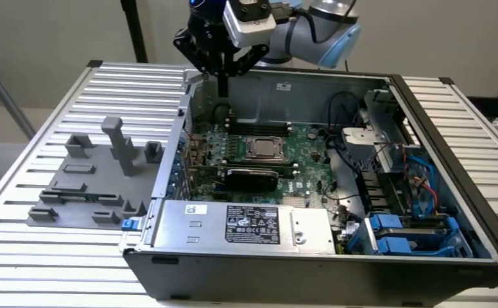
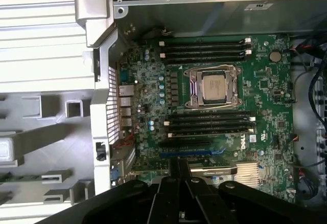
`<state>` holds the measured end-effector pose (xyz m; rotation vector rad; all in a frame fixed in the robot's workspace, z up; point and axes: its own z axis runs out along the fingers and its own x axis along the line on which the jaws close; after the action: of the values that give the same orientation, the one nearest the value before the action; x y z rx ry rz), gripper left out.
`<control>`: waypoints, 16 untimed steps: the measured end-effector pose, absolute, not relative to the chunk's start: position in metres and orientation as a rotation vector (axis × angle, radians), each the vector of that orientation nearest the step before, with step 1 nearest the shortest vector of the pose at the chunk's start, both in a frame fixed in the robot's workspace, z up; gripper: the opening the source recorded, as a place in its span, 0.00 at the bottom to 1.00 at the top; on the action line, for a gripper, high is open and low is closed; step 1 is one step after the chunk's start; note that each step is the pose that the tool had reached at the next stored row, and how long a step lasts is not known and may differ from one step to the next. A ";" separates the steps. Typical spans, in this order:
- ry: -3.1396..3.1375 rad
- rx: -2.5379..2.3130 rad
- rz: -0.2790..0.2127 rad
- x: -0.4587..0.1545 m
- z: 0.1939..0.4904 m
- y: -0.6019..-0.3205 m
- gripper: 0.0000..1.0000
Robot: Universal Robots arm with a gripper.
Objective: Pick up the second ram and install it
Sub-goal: 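Reach for the second ram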
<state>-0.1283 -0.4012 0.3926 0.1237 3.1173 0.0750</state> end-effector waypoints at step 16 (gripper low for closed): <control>3.116 0.127 0.075 -0.201 0.392 -0.418 0.11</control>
<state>-0.2012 -0.4184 0.3921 0.1266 3.1164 0.0751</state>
